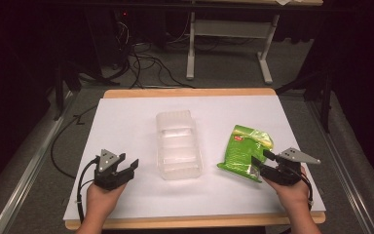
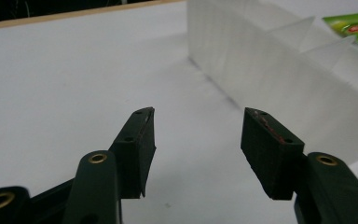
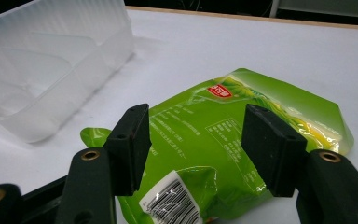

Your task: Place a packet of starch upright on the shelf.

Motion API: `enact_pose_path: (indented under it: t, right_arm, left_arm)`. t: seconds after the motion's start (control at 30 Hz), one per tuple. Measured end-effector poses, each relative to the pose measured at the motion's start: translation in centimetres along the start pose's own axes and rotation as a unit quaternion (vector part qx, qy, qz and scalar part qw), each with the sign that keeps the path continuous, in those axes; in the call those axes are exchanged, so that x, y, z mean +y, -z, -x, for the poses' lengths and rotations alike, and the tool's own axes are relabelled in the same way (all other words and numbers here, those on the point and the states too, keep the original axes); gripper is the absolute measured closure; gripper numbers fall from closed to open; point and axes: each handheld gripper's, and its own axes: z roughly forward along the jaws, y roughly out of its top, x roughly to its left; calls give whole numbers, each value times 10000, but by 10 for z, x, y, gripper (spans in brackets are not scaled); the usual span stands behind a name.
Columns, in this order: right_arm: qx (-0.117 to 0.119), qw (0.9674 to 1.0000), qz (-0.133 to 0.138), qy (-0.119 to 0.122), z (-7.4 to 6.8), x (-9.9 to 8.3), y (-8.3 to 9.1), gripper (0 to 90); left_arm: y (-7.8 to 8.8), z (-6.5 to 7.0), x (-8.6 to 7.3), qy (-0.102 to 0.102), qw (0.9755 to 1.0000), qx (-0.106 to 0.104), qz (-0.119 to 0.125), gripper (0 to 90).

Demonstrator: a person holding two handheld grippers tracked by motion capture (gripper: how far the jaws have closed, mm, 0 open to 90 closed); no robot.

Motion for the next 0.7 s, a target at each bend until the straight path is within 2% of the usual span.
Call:
enact_pose_path:
  t: [0.1, 0.13, 0.2, 0.27, 0.3, 0.33, 0.4, 0.43, 0.47, 0.5, 0.53, 0.57, 0.6, 0.63, 0.7]
  right_arm:
    - [-45, 10000, -14, -16, 1, 0, -1, 425]
    - [-51, 10000, -14, -10, 2, 1, -2, 424]
    - [-109, 9999, -19, 8, 4, 3, -3, 417]
    - [-165, 9999, -25, 35, 5, 5, -5, 416]
    - [-319, 9995, -40, -69, 13, 12, -9, 414]
    - [-319, 9995, -40, -69, 13, 12, -9, 414]
    - [-496, 9986, 21, -202, 21, 20, -12, 426]
    - [-679, 9969, 55, -384, 34, 26, -17, 433]
    - [-780, 9958, 19, -487, 41, 28, -20, 437]
    - [-882, 9943, -10, -599, 48, 28, -24, 441]
    - [-882, 9943, -10, -599, 48, 28, -24, 441]
    - [-979, 9916, -77, -836, 61, 27, -31, 445]
    - [-979, 9916, -77, -836, 61, 27, -31, 445]
    - [-1081, 9899, -169, -897, 71, 24, -39, 445]
    - [-1081, 9897, -205, -922, 75, 22, -42, 444]
  left_arm:
    - [-3, 20, 8, 95, 9995, -173, 245, 478]
    - [-3, 20, 8, 95, 9995, -173, 245, 483]
    - [-7, 31, 11, 73, 9992, -281, 275, 499]
    - [-13, 41, 13, -12, 9992, -350, 196, 518]
    - [-19, 45, 13, -27, 9996, -252, 153, 584]
    - [-19, 45, 13, -27, 9996, -252, 153, 595]
    - [-23, 45, 13, 71, 9994, -320, 117, 599]
    - [-21, 44, 14, 124, 9989, -378, 235, 604]
    - [-21, 44, 14, 124, 9989, -378, 235, 604]
    - [-17, 45, 15, 148, 9983, -419, 370, 601]
    - [-14, 45, 17, 172, 9979, -439, 447, 601]
    - [-13, 48, 20, 186, 9975, -475, 485, 594]
    - [-13, 48, 20, 186, 9975, -475, 485, 591]
    - [-15, 50, 20, 122, 9980, -451, 432, 590]
    - [-21, 55, 18, 15, 9989, -388, 264, 586]
